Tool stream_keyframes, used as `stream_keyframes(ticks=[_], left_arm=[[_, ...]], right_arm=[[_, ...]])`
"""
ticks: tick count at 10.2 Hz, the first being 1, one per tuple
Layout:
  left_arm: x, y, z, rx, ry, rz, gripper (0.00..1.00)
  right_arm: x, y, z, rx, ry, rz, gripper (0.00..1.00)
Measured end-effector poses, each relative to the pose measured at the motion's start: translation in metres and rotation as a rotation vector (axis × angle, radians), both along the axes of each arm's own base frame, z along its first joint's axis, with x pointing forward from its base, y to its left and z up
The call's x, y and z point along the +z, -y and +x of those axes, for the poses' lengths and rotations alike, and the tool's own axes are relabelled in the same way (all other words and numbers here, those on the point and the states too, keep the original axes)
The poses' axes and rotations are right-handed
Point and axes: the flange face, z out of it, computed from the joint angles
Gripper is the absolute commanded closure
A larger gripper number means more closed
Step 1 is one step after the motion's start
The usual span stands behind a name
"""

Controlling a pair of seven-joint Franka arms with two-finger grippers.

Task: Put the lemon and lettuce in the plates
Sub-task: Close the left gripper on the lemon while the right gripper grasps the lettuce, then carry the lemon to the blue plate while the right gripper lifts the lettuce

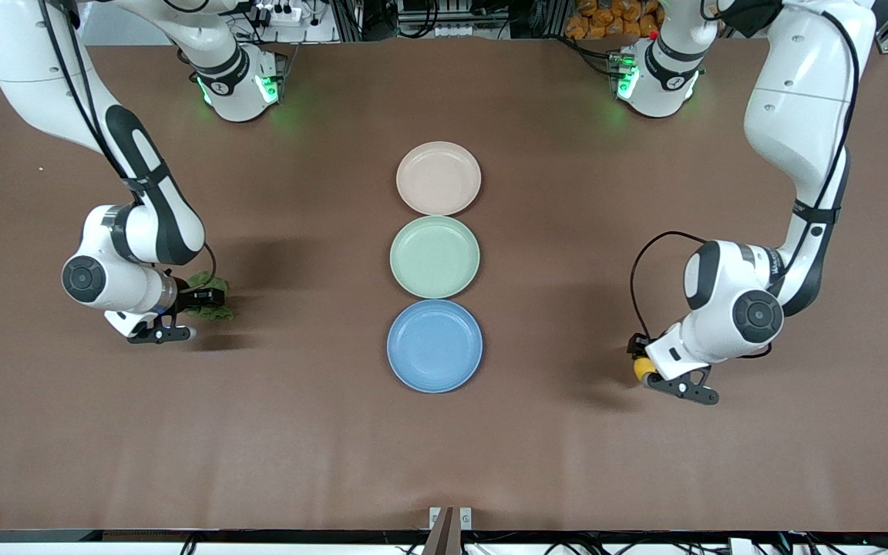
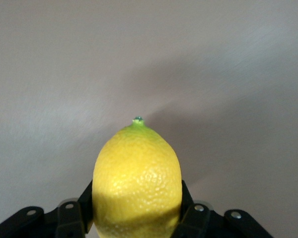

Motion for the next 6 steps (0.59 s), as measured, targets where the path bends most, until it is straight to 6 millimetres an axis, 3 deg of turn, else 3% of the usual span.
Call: stream_keyframes(ticks=[3,5,6], left_arm=[[0.046,0.084,-0.012,0.097,0.033,-0.091,1.00],[0.061,0.146,-0.032,0.164,0.013,-0.151,1.00],[0.071,0.179,-0.042,0.192,0.016,-0.171,1.00]], right_arm=[[0.007,0.000,0.005,0.001,-0.019,0.001,0.91],[0.016,-0.002,0.011,0.005,-0.042,0.004,1.00],[0.020,-0.003,0.014,0.008,-0.054,0.006,1.00]])
